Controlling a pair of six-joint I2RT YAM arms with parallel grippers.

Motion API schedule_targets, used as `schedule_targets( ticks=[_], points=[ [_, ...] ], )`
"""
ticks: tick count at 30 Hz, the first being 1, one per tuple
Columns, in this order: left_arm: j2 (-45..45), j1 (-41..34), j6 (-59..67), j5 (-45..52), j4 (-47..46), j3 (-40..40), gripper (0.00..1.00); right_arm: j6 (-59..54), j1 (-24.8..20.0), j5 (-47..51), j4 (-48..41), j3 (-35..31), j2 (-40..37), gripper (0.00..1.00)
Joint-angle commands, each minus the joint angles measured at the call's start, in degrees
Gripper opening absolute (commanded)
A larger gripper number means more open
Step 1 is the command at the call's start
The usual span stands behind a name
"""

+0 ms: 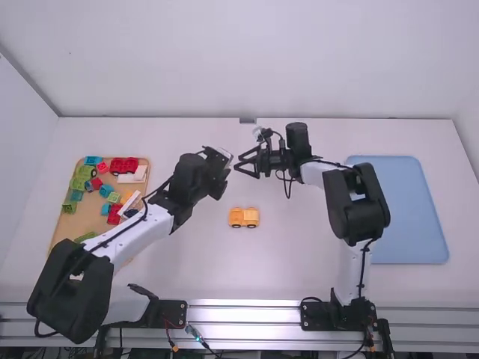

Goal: Assemble lego blocks to make yellow taxi

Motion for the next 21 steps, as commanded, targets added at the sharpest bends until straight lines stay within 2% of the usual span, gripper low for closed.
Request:
schedule_targets(
  ticks=[1,11,15,21],
  points=[
    [-1.20,0.24,-0.13,0.66,-0.35,-0.37,0.02,5.14,-0.11,-3.26,2.25,-0.85,-3.96,0.72],
    [1.09,-0.11,2.45,1.55,0.76,-0.39,0.01,7.21,0.09,-9.99,3.85,-0.44,-3.96,0.71],
    [3.21,-0.26,5.44,4.13,3.91,-0.39,0.02,8.74,0.28,-10.05,3.85,-0.44,-3.96,0.69],
    [5.84,-0.26,5.38,1.49,7.19,-0.39,0.01,10.05,0.39,-9.79,3.85,-0.42,-3.96,0.67]
  ],
)
